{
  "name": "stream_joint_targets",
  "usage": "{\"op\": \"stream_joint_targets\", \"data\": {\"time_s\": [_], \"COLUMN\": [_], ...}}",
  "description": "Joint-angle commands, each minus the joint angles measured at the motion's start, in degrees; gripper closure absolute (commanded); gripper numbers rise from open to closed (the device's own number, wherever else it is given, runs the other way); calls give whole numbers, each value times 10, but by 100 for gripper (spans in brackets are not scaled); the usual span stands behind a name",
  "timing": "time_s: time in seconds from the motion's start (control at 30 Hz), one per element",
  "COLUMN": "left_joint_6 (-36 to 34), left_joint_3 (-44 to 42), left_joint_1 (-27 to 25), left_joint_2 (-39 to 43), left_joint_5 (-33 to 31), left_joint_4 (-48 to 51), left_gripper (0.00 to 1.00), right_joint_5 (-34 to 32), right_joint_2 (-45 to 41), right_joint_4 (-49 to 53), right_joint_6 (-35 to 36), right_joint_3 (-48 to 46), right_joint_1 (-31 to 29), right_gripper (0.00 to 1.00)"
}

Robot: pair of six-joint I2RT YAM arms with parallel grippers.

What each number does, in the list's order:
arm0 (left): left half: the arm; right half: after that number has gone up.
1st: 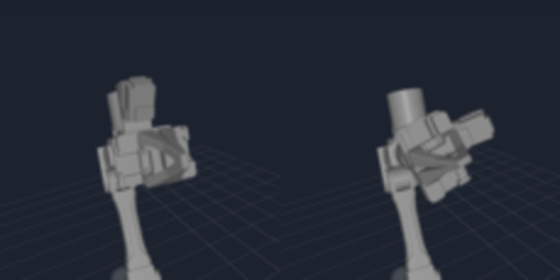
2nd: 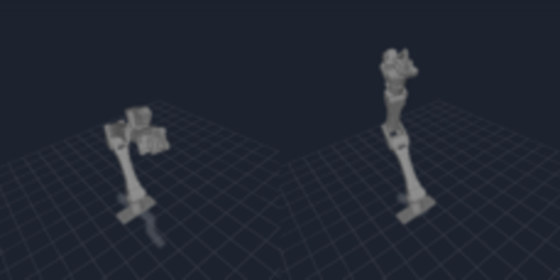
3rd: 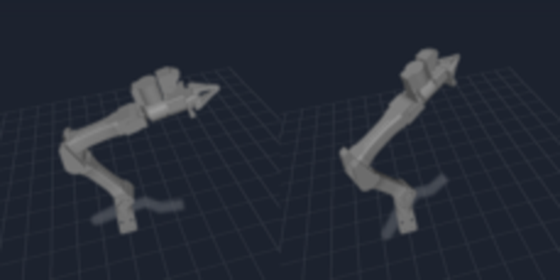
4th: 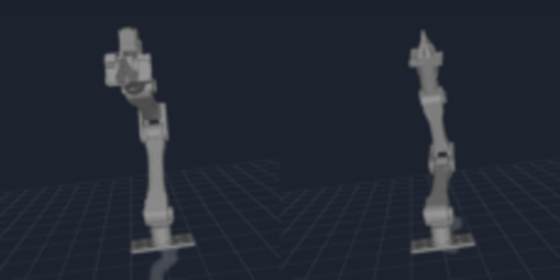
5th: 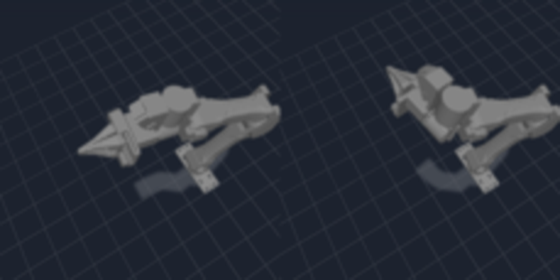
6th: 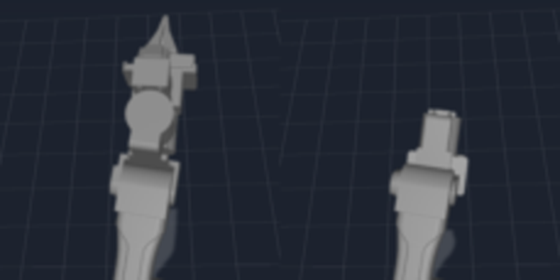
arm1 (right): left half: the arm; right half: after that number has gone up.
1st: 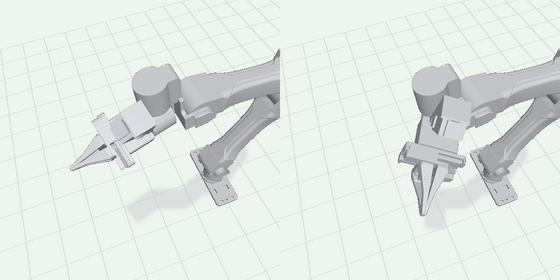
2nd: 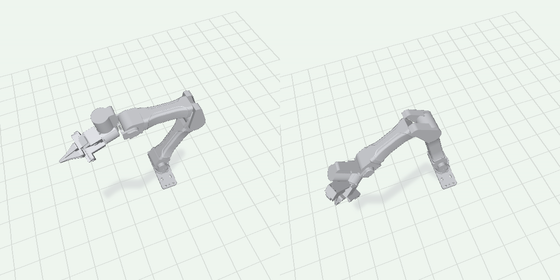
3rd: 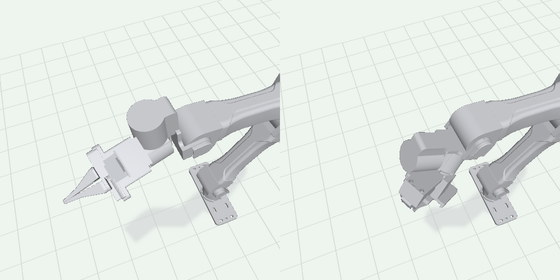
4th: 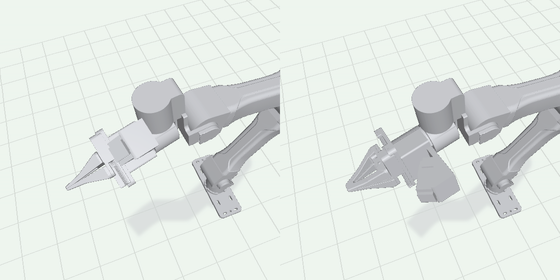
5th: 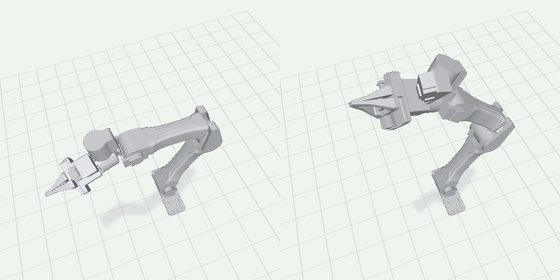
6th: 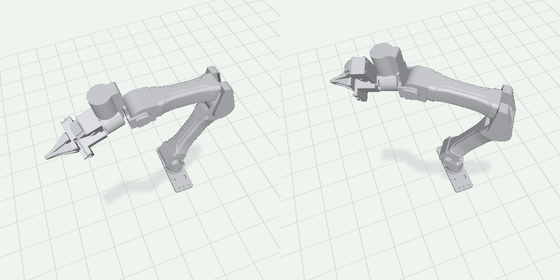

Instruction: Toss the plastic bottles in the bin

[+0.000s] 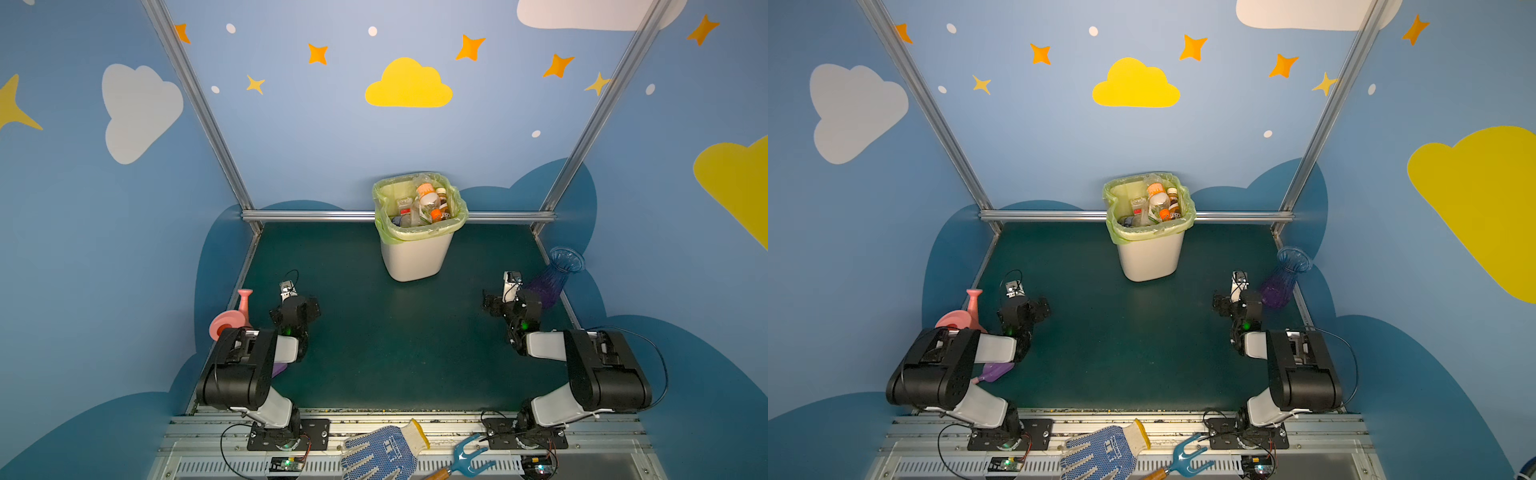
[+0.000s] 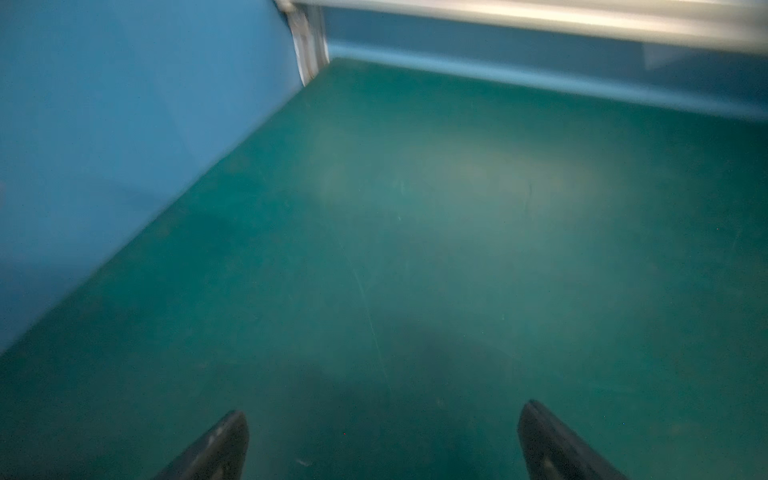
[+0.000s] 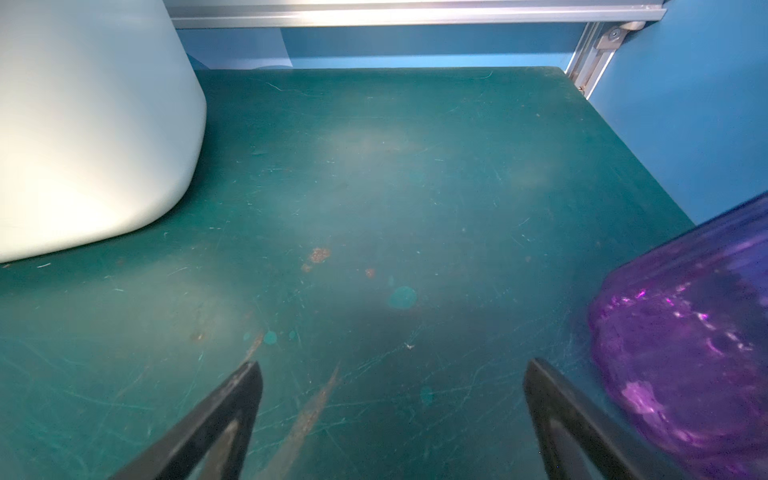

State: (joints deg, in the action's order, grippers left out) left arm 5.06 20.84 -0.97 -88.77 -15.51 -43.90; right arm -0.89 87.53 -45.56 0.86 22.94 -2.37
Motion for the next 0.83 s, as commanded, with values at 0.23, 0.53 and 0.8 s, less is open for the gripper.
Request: {"op": "stream_joint_targets", "data": {"time_s": [0.23,0.53,0.8], "left_joint_6": [-3,-3,-3], "left_joint_3": [29,29,29], "left_joint_1": [10,10,10], "left_joint_2": [18,20,20], "left_joint_5": [44,44,44], "left_joint_4": [10,14,14], "left_gripper": [0,0,0], "right_joint_5": [4,4,4], "right_joint_2": [-9,-9,-9], "right_joint_4": [6,6,7], "right_joint_6": [-5,-5,-5], "right_joint_3": [5,5,6], "right_joint_1": [-2,-2,-1], "right_gripper": [2,2,2]}}
